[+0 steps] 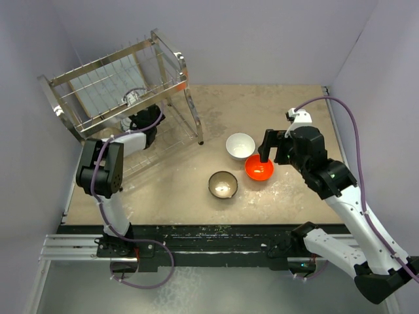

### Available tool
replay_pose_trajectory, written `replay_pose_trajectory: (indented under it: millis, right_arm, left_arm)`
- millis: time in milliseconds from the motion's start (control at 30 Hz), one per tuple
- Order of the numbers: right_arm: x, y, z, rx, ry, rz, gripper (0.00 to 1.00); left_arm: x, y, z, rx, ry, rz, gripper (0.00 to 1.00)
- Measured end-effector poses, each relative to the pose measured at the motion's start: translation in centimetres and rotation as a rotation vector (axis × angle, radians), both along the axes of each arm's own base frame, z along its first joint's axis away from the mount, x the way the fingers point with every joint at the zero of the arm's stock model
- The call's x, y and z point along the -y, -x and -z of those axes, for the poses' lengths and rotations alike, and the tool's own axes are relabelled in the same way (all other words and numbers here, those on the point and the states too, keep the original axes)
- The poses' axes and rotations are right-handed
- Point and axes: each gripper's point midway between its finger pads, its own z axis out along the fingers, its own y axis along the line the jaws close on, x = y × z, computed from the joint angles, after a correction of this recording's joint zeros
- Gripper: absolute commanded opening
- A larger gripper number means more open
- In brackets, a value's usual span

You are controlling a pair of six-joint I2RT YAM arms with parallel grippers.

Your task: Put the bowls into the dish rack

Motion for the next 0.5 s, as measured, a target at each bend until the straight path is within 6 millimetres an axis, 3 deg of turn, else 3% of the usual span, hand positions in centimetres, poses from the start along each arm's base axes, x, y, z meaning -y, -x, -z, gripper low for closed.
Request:
replay_pose_trajectory:
  millis: [267,500]
  right_arm:
    - [0.0,0.2,-0.2,0.006,-0.007,-0.004,0.99]
    - [0.1,0.6,-0.9,0.026,-0.023,-0.011,0.99]
  left_arm:
    - [0.3,1.3,-1.4,0.008,-0.012,0.046,0.71]
    - [2.5,3.4,-2.4,0.010,0.031,0.172,0.71]
